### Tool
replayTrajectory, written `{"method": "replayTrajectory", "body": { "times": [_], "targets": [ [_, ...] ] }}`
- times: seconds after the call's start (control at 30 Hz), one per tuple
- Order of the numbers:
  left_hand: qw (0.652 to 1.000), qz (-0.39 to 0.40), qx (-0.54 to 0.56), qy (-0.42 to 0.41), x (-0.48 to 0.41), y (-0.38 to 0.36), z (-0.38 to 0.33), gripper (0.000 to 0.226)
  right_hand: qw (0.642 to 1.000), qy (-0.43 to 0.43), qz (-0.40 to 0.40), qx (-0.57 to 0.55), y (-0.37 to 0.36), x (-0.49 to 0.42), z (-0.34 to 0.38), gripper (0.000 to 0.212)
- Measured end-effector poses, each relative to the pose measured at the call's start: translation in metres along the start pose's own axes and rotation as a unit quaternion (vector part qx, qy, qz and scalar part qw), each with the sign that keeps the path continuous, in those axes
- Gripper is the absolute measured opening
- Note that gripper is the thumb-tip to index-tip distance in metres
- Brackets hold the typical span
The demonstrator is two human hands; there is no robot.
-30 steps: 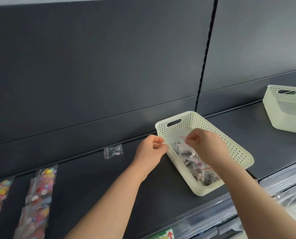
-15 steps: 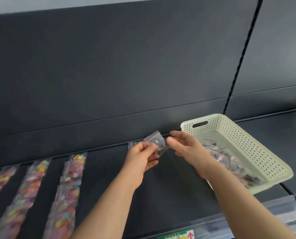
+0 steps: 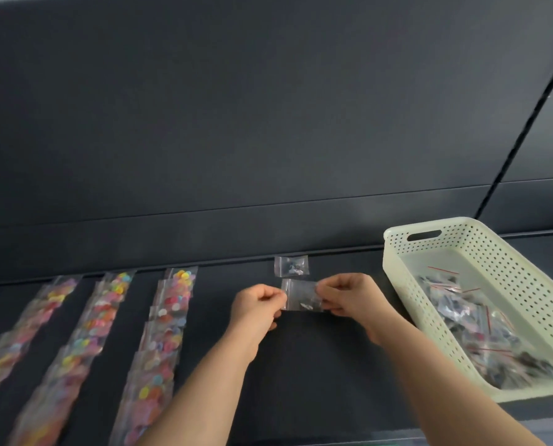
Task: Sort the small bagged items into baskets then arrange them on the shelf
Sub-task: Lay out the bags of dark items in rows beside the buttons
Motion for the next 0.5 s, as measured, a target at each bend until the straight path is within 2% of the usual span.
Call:
{"method": "replayTrajectory", "body": {
  "times": [0.07, 0.23, 0.5],
  "targets": [
    [0.999, -0.006, -0.04, 0.004, -0.009, 0.001, 0.001, 0.008, 0.999, 0.017, -0.022, 0.021, -0.004, -0.013, 0.001, 0.005],
    [0.993, -0.046, -0.104, 0.027, -0.034, 0.005, 0.0, 0.015, 0.981, 0.092, -0.07, 0.153, -0.015, -0.039, 0.014, 0.018],
    [0.968, -0.06, -0.241, 0.019, -0.052, 0.003, -0.006, 0.027, 0.968, 0.09, -0.129, 0.196, -0.013, -0.057, 0.007, 0.03]
  ]
}}
Point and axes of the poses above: each hand's wrist, its own x-axis away from the middle knuckle, its own y-axis out of the back of the hand, z = x × y, the point moved 7 cm from there along -x, towards the middle knuckle, and after that the axes turned 12 degrees about -x, right-handed, at the moved point
